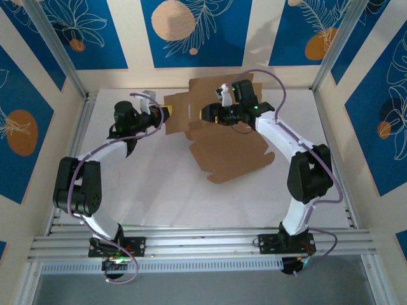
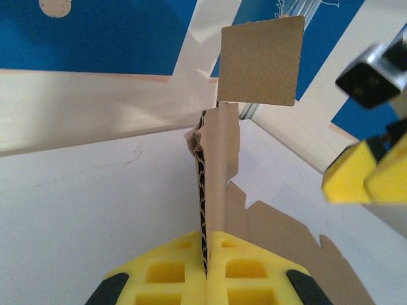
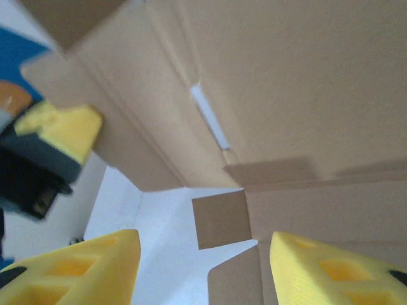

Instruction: Fold the paper box

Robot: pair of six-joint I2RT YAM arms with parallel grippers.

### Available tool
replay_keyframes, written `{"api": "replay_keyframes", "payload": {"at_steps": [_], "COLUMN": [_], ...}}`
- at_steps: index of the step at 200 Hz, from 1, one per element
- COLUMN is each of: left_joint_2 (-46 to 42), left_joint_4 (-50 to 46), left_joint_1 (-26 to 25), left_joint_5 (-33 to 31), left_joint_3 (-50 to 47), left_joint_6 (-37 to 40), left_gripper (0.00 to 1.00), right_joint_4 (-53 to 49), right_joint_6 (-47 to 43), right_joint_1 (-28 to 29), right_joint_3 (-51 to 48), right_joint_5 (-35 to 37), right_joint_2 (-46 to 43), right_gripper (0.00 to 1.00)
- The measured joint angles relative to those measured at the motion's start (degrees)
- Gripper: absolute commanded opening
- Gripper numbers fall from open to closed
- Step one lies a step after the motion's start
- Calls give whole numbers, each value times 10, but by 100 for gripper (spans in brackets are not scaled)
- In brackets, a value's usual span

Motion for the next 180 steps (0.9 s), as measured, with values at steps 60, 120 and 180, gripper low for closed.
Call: {"api": "replay_keyframes", "payload": {"at_steps": [60,120,180], "left_joint_2": [13,20,20], "left_joint_4": [123,163,178], "left_joint_1": [-22,-24,-24], "left_joint_5": [18,27,35], "left_joint_3": [-65,-78,-83], "left_joint_6": [101,132,141], "left_gripper": [0,0,0], "right_joint_4": [-105,-227,-228], "right_joint_6": [208,408,513], "right_joint_1": [-38,-71,-94], "right_joint_3": [124,287,262], "right_joint_5": [101,127,91], "right_joint_2": [0,93,141], "right_gripper": [68,81,69]}}
